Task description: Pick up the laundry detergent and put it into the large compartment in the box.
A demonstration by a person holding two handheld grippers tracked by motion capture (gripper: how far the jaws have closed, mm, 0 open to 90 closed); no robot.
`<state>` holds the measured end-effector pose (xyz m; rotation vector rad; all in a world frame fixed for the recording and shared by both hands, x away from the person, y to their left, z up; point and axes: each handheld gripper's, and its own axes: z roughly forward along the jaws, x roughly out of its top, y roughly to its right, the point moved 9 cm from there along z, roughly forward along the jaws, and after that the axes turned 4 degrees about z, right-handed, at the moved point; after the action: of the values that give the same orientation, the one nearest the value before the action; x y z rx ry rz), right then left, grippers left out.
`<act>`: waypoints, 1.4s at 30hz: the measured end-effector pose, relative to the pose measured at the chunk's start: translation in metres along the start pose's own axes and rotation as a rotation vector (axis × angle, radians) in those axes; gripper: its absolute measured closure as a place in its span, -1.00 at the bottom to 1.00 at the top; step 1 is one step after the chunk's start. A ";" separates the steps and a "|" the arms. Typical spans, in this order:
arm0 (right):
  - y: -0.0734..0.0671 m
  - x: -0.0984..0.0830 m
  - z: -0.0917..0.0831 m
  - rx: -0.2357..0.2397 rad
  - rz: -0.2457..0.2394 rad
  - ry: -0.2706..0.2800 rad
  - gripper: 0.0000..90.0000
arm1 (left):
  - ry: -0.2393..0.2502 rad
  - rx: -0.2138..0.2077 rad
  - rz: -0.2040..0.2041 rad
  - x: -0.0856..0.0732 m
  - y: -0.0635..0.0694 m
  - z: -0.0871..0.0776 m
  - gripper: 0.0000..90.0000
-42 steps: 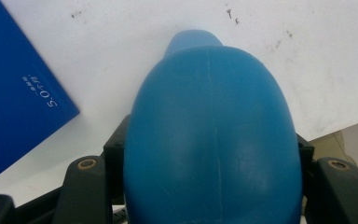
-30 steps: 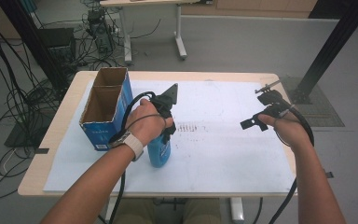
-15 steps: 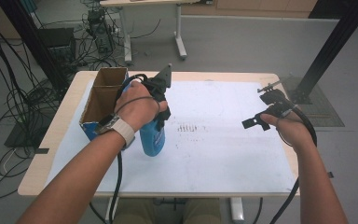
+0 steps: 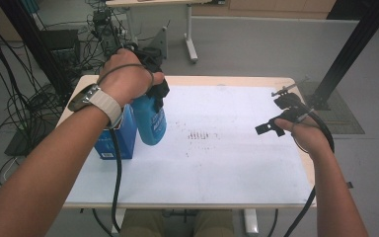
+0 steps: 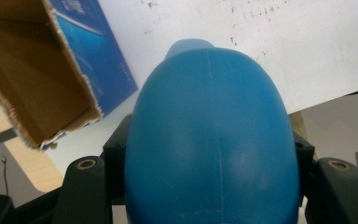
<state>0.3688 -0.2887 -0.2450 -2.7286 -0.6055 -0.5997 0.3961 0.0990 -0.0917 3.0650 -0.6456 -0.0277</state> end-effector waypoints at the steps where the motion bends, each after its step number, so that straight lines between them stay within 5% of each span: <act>1: 0.000 0.000 0.000 0.000 0.003 -0.002 -0.74 | 0.000 0.000 0.000 0.000 0.000 0.000 -0.12; 8: 0.001 0.003 0.004 0.007 0.002 -0.007 -0.74 | -0.015 -0.021 -0.092 -0.003 -0.018 -0.021 -0.12; 11: 0.002 0.003 0.006 0.012 0.000 -0.005 -0.74 | -0.003 -0.044 -0.162 -0.008 -0.037 -0.032 -0.12; 16: 0.006 0.004 0.007 0.009 0.010 -0.003 -0.74 | -0.005 -0.021 -0.214 -0.012 -0.055 -0.037 -0.12; 29: 0.012 0.005 0.013 0.015 0.018 -0.007 -0.74 | 0.012 -0.011 -0.292 -0.020 -0.087 -0.059 -0.12; 42: 0.014 0.009 0.016 0.019 0.019 -0.012 -0.74 | 0.009 -0.022 -0.322 -0.025 -0.113 -0.067 -0.12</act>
<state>0.3882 -0.2924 -0.2579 -2.7188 -0.5842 -0.5709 0.4204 0.2125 -0.0262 3.1084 -0.1443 -0.0234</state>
